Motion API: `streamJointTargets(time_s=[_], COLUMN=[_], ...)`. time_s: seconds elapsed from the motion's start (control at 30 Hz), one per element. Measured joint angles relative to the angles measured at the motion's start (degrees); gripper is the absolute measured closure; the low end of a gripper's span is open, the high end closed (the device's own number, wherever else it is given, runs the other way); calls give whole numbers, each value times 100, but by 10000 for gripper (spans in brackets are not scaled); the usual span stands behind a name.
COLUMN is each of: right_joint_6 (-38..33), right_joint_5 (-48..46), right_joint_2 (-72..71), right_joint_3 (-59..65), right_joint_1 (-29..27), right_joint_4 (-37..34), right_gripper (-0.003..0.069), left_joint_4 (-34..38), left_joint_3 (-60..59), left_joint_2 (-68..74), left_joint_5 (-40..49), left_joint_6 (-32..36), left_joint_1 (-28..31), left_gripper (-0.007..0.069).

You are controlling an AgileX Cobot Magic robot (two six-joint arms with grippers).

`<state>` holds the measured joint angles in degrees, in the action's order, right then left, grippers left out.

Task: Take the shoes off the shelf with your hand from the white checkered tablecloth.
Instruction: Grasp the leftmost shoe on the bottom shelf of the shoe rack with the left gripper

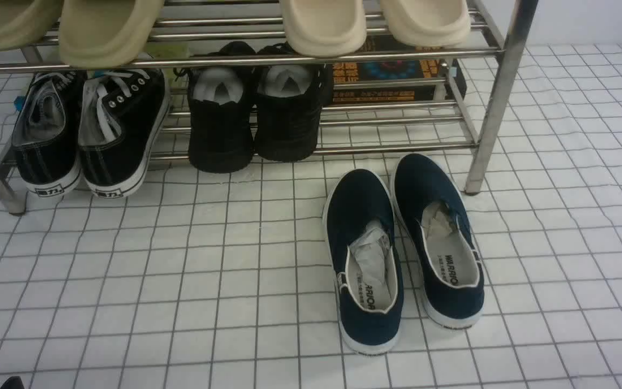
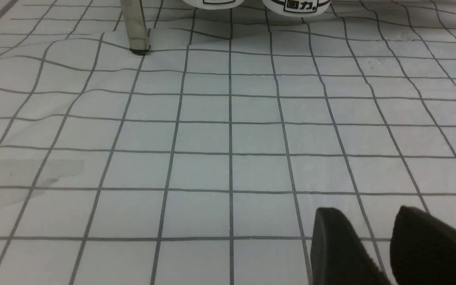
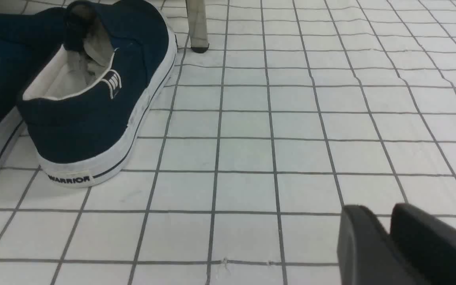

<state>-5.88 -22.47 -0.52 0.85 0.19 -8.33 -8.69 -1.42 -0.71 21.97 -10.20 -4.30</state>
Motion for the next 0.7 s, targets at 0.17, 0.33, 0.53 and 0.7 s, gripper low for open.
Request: streamJointTargets(time_s=[0.17, 0.33, 0.53, 0.7], right_joint_6=[0, 0, 0, 0], right_joint_5=[0, 0, 0, 0], right_joint_2=[0, 0, 0, 0], right_joint_3=[0, 0, 0, 0], right_joint_1=[0, 0, 0, 0], right_joint_4=[0, 0, 0, 0], right_gripper=[524, 520, 509, 501], left_joint_4=[0, 0, 0, 0], left_joint_3=[0, 0, 0, 0], left_joint_2=[0, 0, 0, 0], left_joint_5=[0, 0, 0, 0], left_joint_6=[0, 0, 0, 0], left_joint_1=[0, 0, 0, 0], left_gripper=[384, 384, 384, 384])
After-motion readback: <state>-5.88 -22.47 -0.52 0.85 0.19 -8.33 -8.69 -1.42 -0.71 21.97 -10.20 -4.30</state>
